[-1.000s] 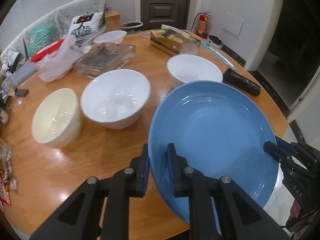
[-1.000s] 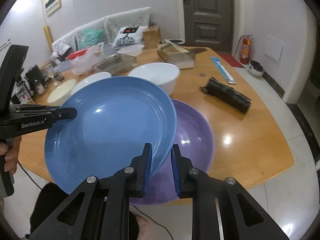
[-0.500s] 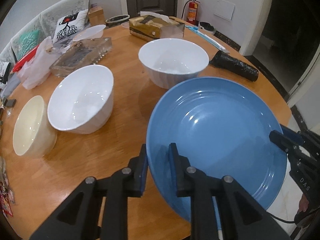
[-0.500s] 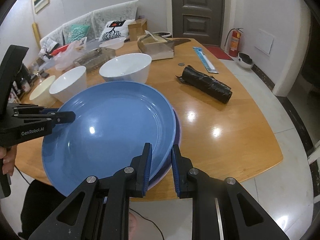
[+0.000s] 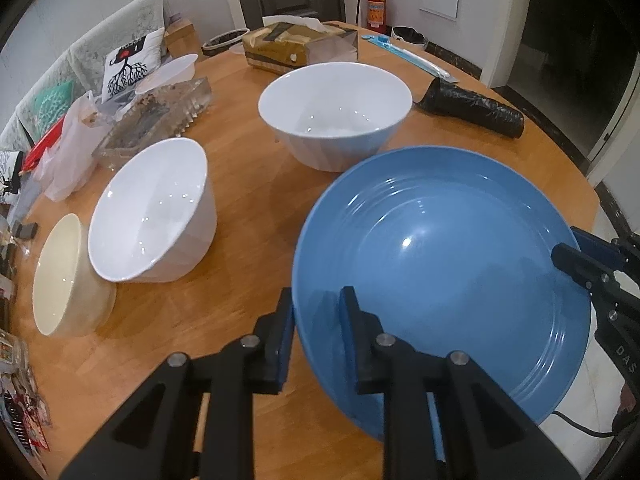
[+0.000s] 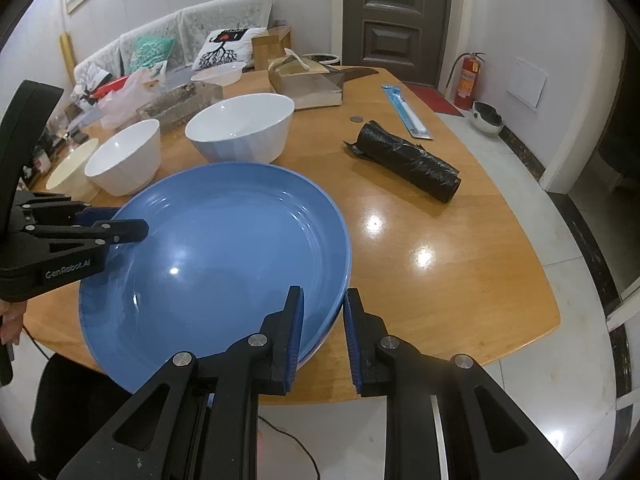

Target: Organize plates and bowls

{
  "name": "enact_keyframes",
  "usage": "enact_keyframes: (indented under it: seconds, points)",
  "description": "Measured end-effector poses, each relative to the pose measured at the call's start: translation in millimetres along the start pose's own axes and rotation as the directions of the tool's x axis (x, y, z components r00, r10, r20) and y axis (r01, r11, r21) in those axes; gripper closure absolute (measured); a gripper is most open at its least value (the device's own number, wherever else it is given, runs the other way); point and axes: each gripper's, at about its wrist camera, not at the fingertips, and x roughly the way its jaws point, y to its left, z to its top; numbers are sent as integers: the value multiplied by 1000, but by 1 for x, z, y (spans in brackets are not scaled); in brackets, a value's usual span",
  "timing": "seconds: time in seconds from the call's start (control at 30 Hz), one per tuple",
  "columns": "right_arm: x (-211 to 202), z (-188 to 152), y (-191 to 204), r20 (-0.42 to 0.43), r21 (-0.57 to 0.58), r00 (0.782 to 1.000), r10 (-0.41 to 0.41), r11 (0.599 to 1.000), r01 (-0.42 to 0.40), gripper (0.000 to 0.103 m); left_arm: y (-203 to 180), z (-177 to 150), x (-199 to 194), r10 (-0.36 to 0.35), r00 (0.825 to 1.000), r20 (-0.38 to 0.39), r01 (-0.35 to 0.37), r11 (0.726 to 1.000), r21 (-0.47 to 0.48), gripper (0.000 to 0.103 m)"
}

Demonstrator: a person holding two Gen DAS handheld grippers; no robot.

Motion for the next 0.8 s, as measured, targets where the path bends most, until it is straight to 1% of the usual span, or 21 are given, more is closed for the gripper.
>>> enact_keyframes:
  seconds: [0.27, 0.5, 0.57, 0.67, 0.8]
  points:
    - [0, 0, 1, 2, 6, 1000, 1, 1000, -1, 86, -1, 0, 0, 13, 1000, -1, -13, 1000, 5, 83]
    - [-4, 0, 1, 7, 7, 1000, -2, 1000, 2, 85, 6, -1, -5, 10, 1000, 8, -10, 1000, -20, 82]
    - [-6, 0, 1, 13, 12, 1000, -4, 1000, 4, 85, 9, -1, -7, 4, 1000, 14, -4, 1000, -29, 82]
    - [-13, 3, 3, 30, 10, 1000, -6, 1000, 6, 83, 15, 0, -14, -14, 999, 29, 15, 999, -51, 77]
    - [-22, 12, 13, 56, -1, 998, 13, 1000, -13, 82, 27, 3, -28, -26, 998, 59, 29, 997, -66, 77]
